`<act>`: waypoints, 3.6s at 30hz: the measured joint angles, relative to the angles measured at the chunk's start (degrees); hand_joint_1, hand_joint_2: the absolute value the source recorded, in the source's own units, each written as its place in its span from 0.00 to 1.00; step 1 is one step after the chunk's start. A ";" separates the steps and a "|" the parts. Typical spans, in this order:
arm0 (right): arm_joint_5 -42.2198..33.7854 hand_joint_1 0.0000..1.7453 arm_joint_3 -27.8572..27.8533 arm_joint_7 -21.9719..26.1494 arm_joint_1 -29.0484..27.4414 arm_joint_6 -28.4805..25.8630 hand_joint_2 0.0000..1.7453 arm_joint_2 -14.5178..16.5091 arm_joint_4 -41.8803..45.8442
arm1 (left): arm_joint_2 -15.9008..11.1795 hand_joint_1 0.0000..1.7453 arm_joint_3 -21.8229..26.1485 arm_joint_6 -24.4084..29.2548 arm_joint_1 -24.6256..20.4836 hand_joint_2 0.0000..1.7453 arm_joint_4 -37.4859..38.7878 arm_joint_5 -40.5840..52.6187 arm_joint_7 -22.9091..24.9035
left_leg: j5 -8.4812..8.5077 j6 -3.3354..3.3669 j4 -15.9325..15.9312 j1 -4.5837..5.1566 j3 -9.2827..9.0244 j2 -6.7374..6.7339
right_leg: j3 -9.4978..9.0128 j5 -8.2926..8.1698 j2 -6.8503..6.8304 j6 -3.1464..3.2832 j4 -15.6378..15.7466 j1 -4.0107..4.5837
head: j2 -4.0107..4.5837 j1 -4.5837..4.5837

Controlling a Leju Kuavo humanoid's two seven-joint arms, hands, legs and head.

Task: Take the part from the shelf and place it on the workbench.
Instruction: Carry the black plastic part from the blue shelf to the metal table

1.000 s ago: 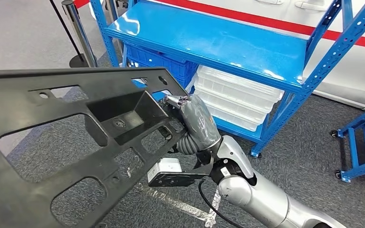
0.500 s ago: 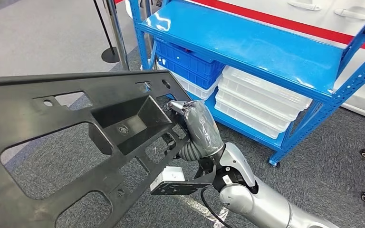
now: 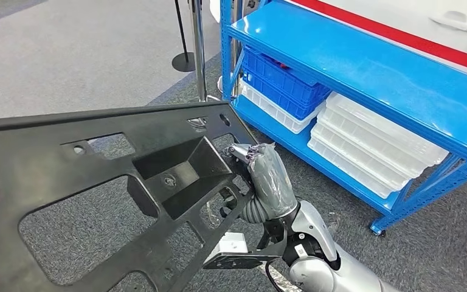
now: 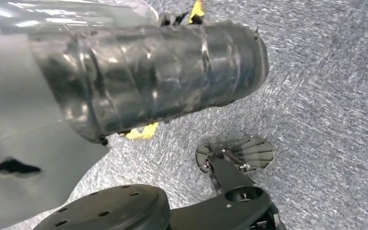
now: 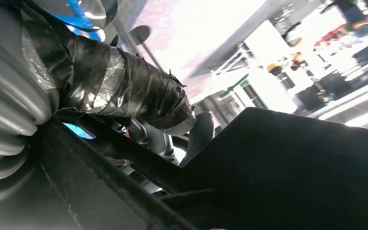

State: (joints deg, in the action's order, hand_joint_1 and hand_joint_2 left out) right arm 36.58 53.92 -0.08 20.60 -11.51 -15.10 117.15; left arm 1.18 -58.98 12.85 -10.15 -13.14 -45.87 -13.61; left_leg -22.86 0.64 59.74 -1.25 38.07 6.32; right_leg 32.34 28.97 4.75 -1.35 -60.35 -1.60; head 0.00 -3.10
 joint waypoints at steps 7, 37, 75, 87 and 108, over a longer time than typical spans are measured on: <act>1.38 1.00 -0.02 -0.75 -2.12 -0.72 1.00 -0.31 1.46 | -0.46 0.00 -0.34 -0.17 0.44 0.00 0.00 0.56 -0.10 | -3.57 -2.24 6.92 0.17 4.09 -4.35 | -0.69 -0.92 -4.13 1.80 1.47 0.30 | 0.02 0.90; -4.51 1.00 -0.06 3.85 -3.06 -2.42 1.00 -0.40 1.84 | -1.75 0.00 -1.50 1.97 1.05 0.00 0.00 1.04 0.59 | -3.11 -1.12 5.19 0.57 3.19 -3.31 | -0.12 -1.54 -3.57 1.87 1.82 0.28 | 0.02 1.39; -11.43 1.00 -0.06 9.58 -2.45 -3.15 1.00 -0.22 -1.49 | -0.56 0.00 -1.48 3.44 2.35 0.00 0.00 1.13 0.20 | -2.67 -1.39 3.79 0.29 0.53 -8.05 | -0.08 -2.39 -8.94 1.76 2.87 1.09 | 0.02 5.14; -13.16 1.00 -0.06 11.24 -2.55 -3.92 1.00 -0.10 -2.37 | -1.25 0.00 -1.50 1.64 1.33 0.00 0.00 1.07 0.51 | -1.52 1.79 -1.80 0.89 -2.44 -3.39 | 7.77 4.95 -4.88 -0.04 -13.84 0.98 | 0.02 5.06; -14.67 1.00 -0.06 11.64 -2.02 -3.90 1.00 0.71 -3.25 | -2.66 0.00 -1.50 2.36 1.49 0.00 0.00 0.80 0.21 | -2.25 0.08 -0.93 1.82 -2.10 -9.37 | -0.21 -1.49 -10.38 1.20 2.13 1.45 | 0.02 7.40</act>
State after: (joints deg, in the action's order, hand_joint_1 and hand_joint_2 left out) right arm 21.91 53.86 11.56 18.57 -15.41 -14.39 113.90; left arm -1.48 -60.48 15.21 -8.66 -13.14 -45.07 -13.40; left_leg -25.12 0.72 58.81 0.57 35.96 -3.05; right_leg 32.13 27.47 -5.63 -0.15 -58.22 -0.16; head 0.02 4.30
